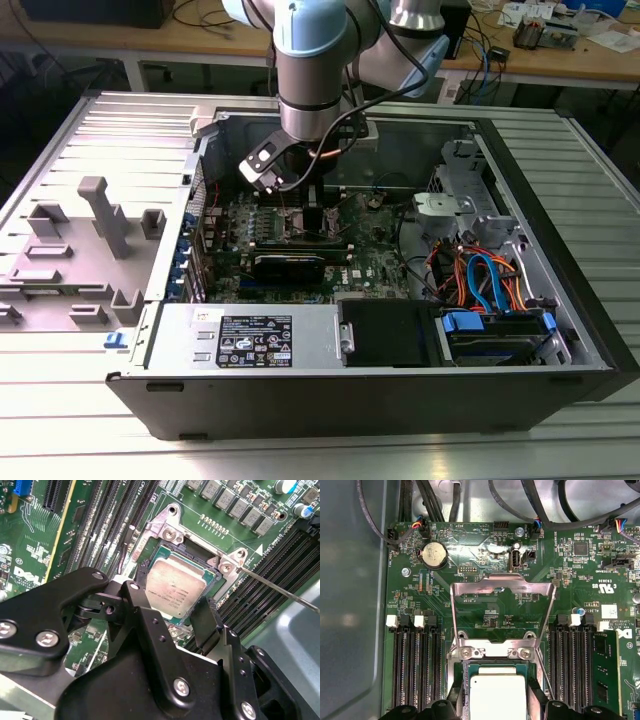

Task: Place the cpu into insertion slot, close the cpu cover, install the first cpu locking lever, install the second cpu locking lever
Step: 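Place the cpu into insertion slot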

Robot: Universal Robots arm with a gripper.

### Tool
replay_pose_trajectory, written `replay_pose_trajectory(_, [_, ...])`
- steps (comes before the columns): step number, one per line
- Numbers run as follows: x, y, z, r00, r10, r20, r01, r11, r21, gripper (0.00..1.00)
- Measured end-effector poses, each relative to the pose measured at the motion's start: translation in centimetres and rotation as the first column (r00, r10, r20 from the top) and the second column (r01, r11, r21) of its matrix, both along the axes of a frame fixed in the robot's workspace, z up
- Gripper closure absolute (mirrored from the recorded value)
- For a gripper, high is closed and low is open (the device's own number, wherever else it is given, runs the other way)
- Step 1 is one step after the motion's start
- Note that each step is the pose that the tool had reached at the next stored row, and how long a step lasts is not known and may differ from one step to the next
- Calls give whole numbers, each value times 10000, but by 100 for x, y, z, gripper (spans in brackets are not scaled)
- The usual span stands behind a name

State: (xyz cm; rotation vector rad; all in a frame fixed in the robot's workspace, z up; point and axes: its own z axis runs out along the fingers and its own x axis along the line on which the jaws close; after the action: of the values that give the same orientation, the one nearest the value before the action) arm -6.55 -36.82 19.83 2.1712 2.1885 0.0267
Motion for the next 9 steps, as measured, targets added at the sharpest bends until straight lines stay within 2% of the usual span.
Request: replay_pose_trajectory(9, [0, 0, -15, 10000, -13, 1, 13, 10000, 2, 38])
